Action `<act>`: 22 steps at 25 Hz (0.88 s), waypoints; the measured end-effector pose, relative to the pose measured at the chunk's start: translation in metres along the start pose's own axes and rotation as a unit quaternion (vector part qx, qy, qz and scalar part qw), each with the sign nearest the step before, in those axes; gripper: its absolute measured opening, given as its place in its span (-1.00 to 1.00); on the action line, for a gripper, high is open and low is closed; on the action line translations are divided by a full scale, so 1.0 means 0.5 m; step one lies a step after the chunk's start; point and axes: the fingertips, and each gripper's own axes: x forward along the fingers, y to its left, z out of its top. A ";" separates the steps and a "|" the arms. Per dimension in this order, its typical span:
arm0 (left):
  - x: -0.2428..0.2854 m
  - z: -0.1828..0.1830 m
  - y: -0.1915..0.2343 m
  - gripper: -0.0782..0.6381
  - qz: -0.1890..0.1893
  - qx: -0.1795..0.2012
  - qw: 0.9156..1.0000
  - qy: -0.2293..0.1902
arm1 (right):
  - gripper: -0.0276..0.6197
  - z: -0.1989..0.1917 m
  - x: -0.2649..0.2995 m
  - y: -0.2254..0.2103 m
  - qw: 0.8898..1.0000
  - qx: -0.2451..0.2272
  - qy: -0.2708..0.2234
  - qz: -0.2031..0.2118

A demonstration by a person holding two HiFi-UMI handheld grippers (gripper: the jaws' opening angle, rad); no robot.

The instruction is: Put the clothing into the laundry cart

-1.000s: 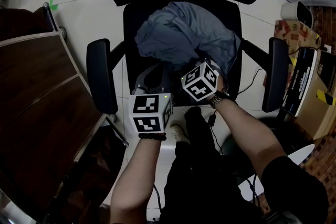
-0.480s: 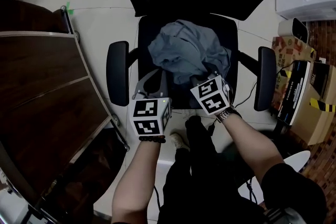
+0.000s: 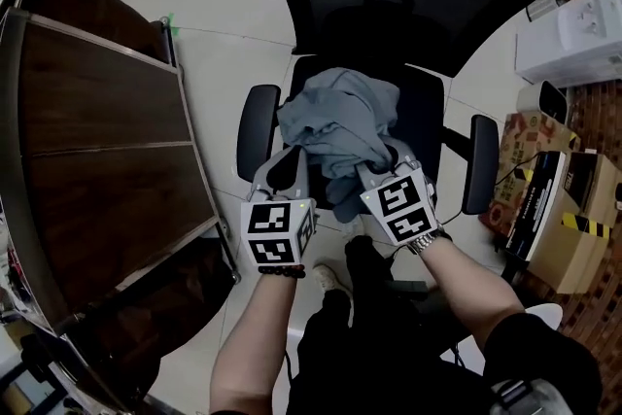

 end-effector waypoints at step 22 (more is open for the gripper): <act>-0.719 0.143 0.016 -0.77 0.163 -0.008 0.973 -0.164 | -0.67 0.442 -0.429 0.475 0.962 -0.143 -0.204 0.109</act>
